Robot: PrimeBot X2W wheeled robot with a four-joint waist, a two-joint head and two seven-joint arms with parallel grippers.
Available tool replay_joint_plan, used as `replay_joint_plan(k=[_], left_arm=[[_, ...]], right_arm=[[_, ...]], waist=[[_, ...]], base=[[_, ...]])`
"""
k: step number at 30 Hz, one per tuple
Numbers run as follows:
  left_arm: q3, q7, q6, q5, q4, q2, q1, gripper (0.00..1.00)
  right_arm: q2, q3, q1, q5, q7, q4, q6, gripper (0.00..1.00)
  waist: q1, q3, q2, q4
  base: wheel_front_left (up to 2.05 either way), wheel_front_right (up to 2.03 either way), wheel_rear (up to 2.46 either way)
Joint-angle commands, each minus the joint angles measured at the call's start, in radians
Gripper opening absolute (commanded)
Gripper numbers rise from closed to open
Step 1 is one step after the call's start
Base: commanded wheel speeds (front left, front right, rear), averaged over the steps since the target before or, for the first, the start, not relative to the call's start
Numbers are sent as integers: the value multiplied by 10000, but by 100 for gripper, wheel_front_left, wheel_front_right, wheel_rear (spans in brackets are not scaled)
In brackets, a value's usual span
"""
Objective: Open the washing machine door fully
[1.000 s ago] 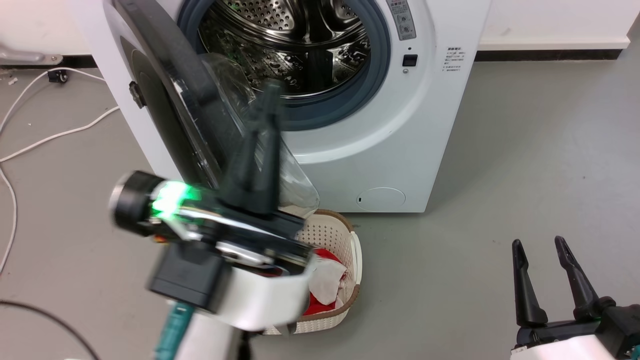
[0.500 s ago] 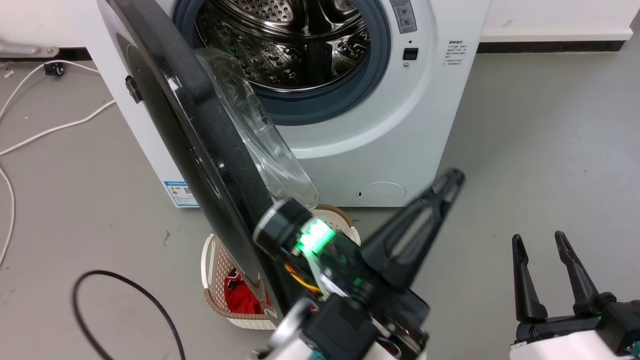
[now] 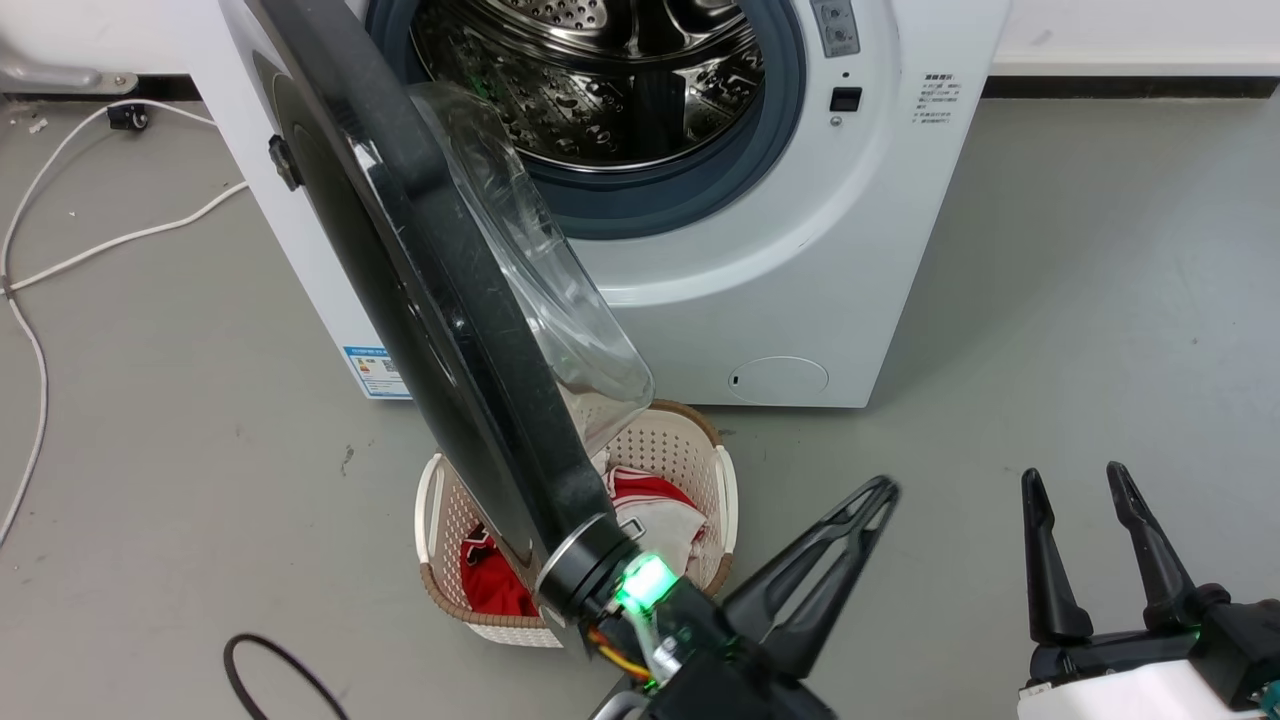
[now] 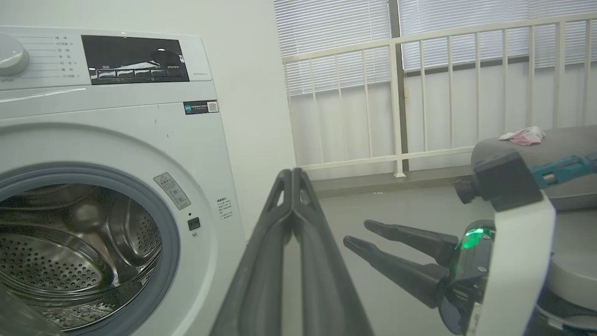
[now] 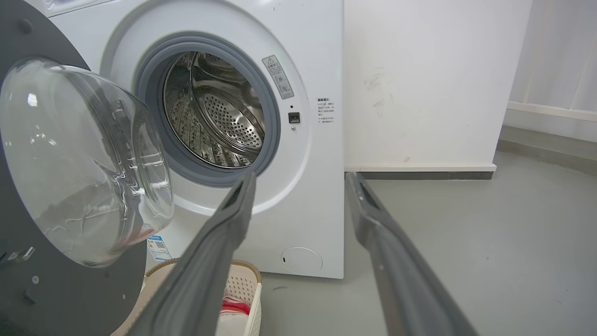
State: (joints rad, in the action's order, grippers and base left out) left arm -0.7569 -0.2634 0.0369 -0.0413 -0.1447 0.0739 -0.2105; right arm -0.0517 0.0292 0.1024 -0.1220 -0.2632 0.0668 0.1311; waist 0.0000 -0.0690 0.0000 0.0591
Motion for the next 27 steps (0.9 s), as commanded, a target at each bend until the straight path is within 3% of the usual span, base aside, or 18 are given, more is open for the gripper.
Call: replay_joint_plan(k=[1,11,27], left_arm=[[96,-22,71,-60,119,114,252,0],[778,-22,276,-237,770,578,1072,0],[2604,-11,600,-372,1319,707,1525,0]], right_arm=[[26,-8,-143,28,-20,-3,-7,100],[27,-11,-252,37,-20,-65,-7,100],[27,-52,-217,112,-20,-255,-7,100]], waist=[[0,-33,0,13],[0,-244,0,35],[0,-398,0,354]], base=[[0,0,0],[0,0,0],[0,0,0]])
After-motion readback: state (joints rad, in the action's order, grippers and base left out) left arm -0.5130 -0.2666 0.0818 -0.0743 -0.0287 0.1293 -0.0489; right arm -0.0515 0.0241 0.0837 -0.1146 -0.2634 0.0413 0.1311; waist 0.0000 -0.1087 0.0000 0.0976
